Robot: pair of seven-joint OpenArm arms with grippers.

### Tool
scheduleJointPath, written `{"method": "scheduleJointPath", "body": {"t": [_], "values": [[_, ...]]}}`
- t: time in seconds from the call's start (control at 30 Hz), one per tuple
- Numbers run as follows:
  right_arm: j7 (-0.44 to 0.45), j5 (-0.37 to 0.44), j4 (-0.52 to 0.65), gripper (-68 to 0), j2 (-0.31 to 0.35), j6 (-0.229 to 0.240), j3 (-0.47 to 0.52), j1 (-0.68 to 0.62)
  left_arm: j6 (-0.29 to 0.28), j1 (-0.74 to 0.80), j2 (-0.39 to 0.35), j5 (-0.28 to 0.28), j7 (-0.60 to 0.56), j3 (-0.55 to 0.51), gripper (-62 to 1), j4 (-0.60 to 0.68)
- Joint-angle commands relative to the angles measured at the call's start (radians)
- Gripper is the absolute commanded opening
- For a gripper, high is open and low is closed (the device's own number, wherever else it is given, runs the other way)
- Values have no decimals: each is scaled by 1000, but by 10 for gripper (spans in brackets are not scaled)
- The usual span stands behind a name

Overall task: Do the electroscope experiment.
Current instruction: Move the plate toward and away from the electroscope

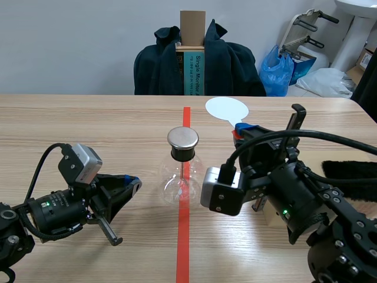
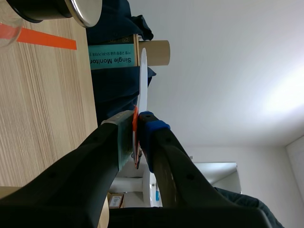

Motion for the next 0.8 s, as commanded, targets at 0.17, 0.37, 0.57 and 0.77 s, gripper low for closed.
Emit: {"method": "scheduleJointPath", "body": {"t": [0.17,0.37,0.57,0.77], "values": [[58,-2,10,-668,13,-9,12,-11,-2,-9,-3,-7,-16,-2,-577,13],[153,-17,10,-669,13,-9,12,-16,-2,-9,-3,-7,-16,-2,-577,13],[243,-24,10,-669,13,-9,11,-16,-2,-9,-3,-7,-16,-2,-577,13],[303,-24,10,-668,12,-9,11,-16,-2,-9,-3,-7,-16,-2,-577,13]]}}
